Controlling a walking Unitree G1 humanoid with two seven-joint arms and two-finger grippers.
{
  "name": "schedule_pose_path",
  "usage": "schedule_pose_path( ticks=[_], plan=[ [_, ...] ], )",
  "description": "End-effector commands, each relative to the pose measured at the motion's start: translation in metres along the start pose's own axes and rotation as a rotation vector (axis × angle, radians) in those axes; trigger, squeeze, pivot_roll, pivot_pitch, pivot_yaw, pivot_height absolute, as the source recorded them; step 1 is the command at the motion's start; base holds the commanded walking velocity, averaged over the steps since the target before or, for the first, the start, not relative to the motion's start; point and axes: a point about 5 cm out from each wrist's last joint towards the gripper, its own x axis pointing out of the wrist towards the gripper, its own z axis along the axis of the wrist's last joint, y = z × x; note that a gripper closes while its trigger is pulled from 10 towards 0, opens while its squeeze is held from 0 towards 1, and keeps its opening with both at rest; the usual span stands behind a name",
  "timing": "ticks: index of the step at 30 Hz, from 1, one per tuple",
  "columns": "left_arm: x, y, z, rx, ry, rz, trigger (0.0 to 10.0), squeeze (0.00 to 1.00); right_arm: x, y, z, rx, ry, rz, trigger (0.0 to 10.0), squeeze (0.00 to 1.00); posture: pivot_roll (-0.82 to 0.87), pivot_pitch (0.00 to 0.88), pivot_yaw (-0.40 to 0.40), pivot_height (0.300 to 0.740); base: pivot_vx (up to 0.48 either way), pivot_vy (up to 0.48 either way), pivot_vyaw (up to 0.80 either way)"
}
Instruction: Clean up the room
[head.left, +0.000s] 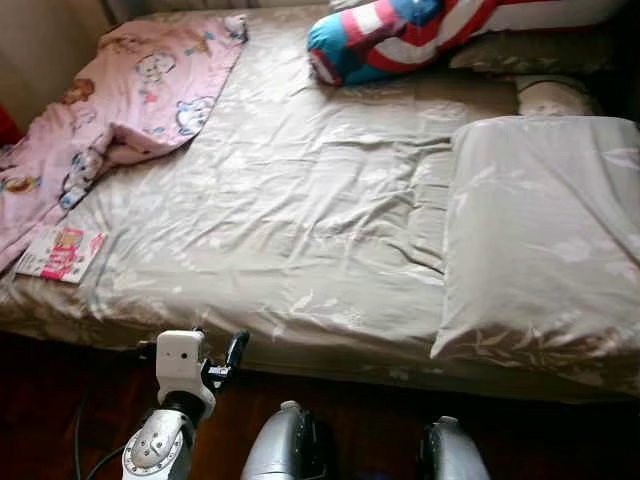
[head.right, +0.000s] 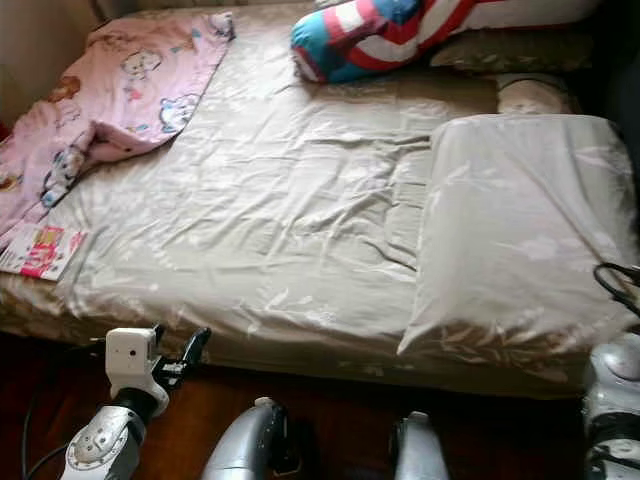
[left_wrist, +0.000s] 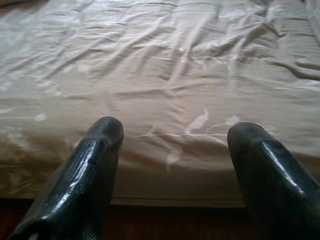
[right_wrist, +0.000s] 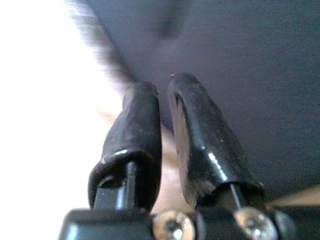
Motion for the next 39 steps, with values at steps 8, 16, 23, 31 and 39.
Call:
schedule_pose_path(
  ticks=[8,16,23,31,39],
  plan=[
    [0.003,0.007,-0.012,-0.04,0.032,0.038,10.0,0.0,-0.068,0.085,-0.059,0.083,0.197,0.49,10.0,0.0,-0.02,0.178,0.112,0.705,0.0,0.0,0.0],
    [0.006,0.011,-0.027,-0.059,0.071,0.068,10.0,0.0,-0.097,0.095,-0.085,0.088,0.287,0.593,10.0,0.0,-0.03,0.159,0.097,0.74,0.0,0.0,0.0],
    [0.008,0.017,-0.049,-0.079,0.145,0.122,10.0,0.0,-0.112,0.099,-0.1,0.075,0.376,0.64,10.0,0.0,-0.04,0.129,0.086,0.74,0.0,0.0,0.0],
    [0.01,0.024,-0.077,-0.096,0.286,0.169,10.0,0.0,-0.141,0.098,-0.131,0.038,0.564,0.662,10.0,0.0,-0.05,0.096,0.08,0.74,0.0,0.0,0.0],
    [-0.012,0.029,-0.118,-0.08,0.546,0.211,10.0,0.0,-0.187,0.083,-0.167,-0.018,0.757,0.673,10.0,0.0,-0.06,0.072,0.093,0.74,0.0,0.0,0.0]
  ],
)
